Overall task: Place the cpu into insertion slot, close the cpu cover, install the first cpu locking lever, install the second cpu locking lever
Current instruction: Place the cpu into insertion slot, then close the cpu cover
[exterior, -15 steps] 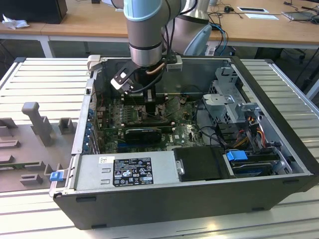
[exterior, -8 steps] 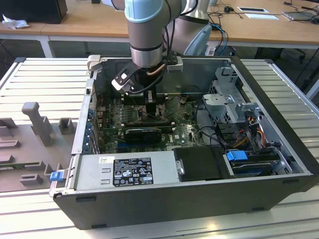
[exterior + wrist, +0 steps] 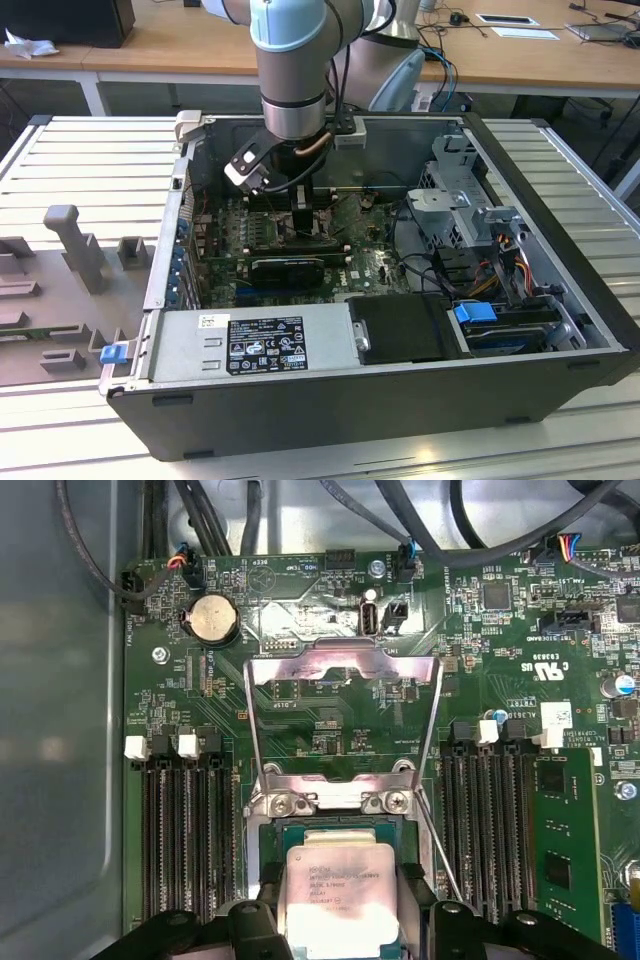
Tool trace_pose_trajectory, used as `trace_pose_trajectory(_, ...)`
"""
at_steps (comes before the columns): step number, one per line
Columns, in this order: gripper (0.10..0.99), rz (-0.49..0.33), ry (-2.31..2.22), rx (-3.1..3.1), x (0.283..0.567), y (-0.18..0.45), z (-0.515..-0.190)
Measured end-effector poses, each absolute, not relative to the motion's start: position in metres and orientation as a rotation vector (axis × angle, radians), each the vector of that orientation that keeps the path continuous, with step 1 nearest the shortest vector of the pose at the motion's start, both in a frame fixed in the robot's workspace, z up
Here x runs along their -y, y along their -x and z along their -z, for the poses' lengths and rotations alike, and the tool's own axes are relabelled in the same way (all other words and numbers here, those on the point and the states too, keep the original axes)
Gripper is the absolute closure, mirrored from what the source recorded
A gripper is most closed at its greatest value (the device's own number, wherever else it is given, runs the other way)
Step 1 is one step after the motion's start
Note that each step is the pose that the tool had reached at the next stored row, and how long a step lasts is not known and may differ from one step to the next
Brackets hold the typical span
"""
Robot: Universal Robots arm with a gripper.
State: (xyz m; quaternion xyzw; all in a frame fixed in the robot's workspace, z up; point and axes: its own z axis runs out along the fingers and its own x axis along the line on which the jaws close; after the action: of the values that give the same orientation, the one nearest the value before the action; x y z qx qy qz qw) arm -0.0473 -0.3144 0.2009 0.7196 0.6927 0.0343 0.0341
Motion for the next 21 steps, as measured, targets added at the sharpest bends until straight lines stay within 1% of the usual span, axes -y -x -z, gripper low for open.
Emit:
trace_pose_trajectory(1,0.545,-0.106,-2.213,-2.13,0.314,0.047,-0.201)
trace_pose_trajectory(2,0.482,-0.106,-2.213,-2.13,0.314,0.047,-0.201)
trace_pose_trajectory(6,0.482,-0.106,-2.213,-2.13,0.314,0.047,-0.207)
trace_pose_trajectory(8,0.498,-0.105,-2.213,-2.13,0.314,0.047,-0.21)
trace_pose_trajectory(9,0.627,-0.103,-2.212,-2.129,0.314,0.047,-0.212)
trace_pose_trajectory(10,0.867,-0.098,-2.212,-2.129,0.314,0.046,-0.215)
trace_pose_trajectory(11,0.98,-0.097,-2.212,-2.129,0.314,0.046,-0.217)
trace_pose_trajectory(13,0.98,-0.097,-2.212,-2.129,0.314,0.046,-0.223)
trace_pose_trajectory(21,0.98,-0.089,-2.219,-2.134,0.315,0.04,-0.224)
